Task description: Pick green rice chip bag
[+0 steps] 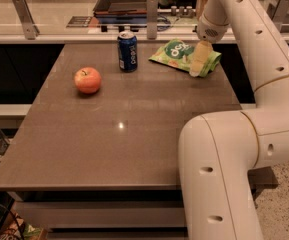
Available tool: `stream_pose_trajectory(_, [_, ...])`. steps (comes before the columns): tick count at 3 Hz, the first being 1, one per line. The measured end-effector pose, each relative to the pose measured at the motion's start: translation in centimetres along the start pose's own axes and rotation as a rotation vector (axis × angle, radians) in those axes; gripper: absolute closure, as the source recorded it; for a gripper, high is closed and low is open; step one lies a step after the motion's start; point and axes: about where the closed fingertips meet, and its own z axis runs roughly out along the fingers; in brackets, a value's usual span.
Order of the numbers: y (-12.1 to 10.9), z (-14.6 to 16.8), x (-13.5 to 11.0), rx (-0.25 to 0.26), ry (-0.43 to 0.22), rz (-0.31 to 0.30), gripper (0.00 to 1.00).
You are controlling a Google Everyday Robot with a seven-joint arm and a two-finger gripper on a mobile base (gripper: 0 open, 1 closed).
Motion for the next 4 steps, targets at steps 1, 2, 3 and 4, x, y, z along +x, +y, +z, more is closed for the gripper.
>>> stream_pose_trajectory(1, [0.1,0.1,0.1,-0.005,0.004,0.001,0.0])
stream_pose_trajectory(2, [-0.7,1.7,-0.7,0.011,-0.007,0.003,0.0])
stream_pose_trajectory(3, [-1.1,2.2,-1.0,0.025,-0.016,0.003,0.0])
stream_pose_trajectory(4, [-1.3,2.8,-1.0,0.025,-0.02,0.006,0.15])
